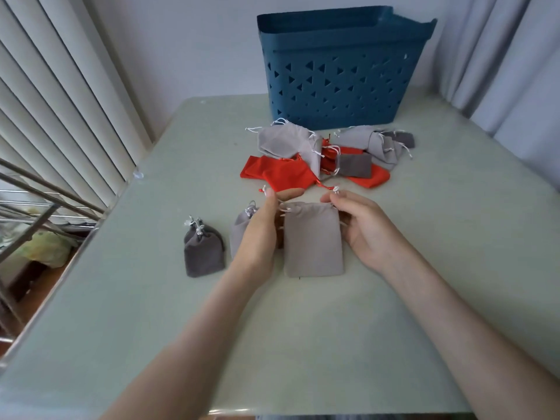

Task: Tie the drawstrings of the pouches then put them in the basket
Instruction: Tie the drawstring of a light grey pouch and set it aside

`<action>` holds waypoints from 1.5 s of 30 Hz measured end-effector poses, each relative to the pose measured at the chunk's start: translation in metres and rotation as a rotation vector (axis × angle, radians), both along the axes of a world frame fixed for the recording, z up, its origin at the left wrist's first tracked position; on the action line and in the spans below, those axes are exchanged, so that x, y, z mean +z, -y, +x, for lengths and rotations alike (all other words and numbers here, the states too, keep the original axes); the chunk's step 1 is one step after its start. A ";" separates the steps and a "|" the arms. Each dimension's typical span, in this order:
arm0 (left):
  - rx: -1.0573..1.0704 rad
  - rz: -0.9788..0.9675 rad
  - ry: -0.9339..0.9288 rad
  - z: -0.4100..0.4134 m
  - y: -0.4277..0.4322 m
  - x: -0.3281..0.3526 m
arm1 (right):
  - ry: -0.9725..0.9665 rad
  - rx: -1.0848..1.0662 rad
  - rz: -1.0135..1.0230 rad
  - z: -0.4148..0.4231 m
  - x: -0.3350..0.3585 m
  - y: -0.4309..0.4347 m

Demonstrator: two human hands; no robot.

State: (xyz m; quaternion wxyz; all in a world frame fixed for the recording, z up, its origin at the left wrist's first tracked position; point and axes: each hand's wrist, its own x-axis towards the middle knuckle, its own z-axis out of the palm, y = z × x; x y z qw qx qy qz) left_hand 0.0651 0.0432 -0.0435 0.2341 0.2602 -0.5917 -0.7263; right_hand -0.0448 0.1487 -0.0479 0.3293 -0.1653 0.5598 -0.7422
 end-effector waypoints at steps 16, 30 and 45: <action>-0.032 0.326 -0.118 0.002 0.010 -0.001 | 0.209 -0.077 -0.112 -0.005 0.002 -0.005; 0.062 0.507 -0.241 0.003 0.015 -0.001 | 0.341 -0.155 -0.339 -0.009 0.013 -0.014; -0.542 -0.520 0.078 0.015 -0.014 -0.010 | -0.889 0.166 0.242 0.016 0.013 -0.016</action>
